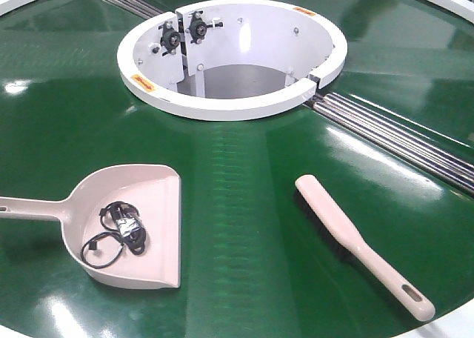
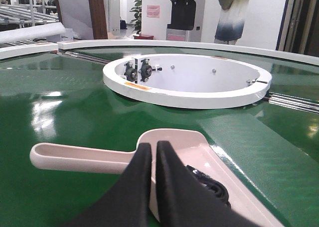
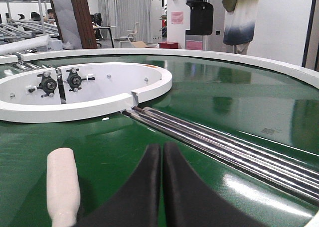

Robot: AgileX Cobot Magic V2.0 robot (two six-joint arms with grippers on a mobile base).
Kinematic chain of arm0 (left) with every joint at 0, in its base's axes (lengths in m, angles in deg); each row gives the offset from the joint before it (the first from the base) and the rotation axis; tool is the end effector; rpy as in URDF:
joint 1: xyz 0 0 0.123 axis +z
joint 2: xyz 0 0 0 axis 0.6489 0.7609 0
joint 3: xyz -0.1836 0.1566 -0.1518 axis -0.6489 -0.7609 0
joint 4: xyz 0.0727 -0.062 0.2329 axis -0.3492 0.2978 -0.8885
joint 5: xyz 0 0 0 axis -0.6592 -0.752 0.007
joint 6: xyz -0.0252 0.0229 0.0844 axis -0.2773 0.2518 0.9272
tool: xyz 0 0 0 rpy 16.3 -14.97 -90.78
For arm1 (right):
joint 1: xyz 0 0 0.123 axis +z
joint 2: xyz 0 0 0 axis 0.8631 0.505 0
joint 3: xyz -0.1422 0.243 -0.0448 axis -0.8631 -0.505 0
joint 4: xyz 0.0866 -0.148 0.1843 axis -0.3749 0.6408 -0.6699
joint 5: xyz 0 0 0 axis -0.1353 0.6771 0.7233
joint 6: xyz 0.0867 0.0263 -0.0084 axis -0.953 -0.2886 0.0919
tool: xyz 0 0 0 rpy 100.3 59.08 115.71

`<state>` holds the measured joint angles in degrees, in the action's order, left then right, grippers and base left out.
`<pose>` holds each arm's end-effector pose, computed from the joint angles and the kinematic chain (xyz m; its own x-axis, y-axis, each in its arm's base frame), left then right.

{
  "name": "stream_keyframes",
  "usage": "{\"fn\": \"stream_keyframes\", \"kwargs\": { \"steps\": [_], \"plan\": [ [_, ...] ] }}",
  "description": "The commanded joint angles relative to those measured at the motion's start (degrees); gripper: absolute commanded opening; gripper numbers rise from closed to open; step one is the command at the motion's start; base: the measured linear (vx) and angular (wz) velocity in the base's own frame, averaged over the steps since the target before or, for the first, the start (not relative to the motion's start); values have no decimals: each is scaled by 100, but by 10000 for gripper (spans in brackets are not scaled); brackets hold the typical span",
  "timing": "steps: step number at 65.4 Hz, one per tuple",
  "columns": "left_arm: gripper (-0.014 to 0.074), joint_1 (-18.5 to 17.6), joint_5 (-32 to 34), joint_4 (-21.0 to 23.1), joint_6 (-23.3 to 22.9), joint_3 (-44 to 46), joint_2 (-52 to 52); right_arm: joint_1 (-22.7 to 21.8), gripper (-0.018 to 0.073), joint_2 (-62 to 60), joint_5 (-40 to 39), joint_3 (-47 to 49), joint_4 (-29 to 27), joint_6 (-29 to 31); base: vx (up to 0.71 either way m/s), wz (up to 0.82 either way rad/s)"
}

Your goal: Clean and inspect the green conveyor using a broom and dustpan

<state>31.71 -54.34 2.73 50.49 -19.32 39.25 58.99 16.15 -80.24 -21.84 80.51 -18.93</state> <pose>0.0559 -0.0091 0.1966 -0.0173 -0.0073 -0.9998 0.1573 0.9875 -0.0100 0.0567 -0.0010 0.1990 0.0117 -0.0117 -0.9999 0.0155 0.9998 -0.0115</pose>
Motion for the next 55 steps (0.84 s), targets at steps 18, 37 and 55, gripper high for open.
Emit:
{"fn": "stream_keyframes", "kwargs": {
  "steps": [18, 37, 55],
  "plan": [
    [-6, 0, 398, 29, 5, -51, -81, -29, -8, -61, -439, -19, 61, -13, 0, 0],
    [-6, 0, 398, 29, 5, -51, -81, -29, -8, -61, -439, -19, 61, -13, 0, 0],
    [-6, 0, 398, 29, 5, -51, -81, -29, -8, -61, -439, -19, 61, -13, 0, 0]
  ]
}}
